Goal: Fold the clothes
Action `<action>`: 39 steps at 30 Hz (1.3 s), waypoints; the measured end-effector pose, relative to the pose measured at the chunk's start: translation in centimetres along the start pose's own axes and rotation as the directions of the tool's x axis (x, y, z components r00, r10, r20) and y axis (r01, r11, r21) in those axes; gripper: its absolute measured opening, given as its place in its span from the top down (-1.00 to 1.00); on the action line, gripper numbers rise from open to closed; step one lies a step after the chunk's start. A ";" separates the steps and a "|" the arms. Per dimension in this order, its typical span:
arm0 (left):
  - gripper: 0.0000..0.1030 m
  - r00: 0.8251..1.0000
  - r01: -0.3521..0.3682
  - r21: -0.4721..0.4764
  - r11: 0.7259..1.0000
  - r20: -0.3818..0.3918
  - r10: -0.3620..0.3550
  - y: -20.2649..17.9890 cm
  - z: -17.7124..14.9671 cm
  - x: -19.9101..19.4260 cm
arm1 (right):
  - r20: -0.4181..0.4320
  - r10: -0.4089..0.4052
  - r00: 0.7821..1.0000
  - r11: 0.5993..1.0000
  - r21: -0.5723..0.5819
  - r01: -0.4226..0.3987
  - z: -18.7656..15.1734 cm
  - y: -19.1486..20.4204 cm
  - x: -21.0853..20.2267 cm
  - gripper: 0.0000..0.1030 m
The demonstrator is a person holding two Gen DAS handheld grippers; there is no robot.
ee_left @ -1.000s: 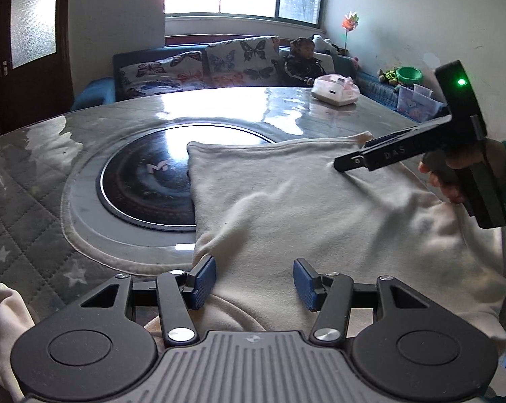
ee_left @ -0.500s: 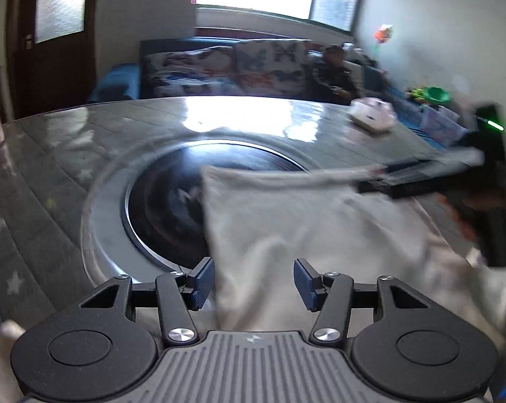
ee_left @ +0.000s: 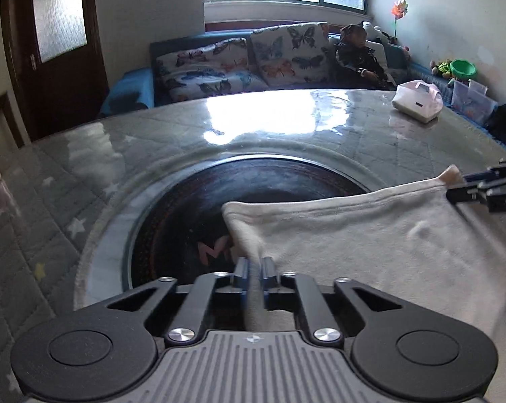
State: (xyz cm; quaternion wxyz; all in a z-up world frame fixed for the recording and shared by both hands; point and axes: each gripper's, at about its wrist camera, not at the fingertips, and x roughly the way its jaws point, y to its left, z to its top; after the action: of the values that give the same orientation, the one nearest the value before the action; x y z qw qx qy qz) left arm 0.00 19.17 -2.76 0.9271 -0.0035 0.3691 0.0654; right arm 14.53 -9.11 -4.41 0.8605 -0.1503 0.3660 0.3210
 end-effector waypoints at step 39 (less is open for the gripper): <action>0.36 0.972 0.226 0.128 0.966 0.034 -0.232 -11.9 -7.2 -9.7 | 0.102 0.061 0.993 0.998 -0.032 -0.058 -14.5 4.8 -15.7 0.33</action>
State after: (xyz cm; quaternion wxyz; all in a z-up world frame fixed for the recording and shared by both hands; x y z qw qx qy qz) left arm -10.44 5.81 -1.85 0.9356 0.0126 0.3467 -0.0648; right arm -4.61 -19.57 -3.06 0.8660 -0.1348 0.3208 0.3590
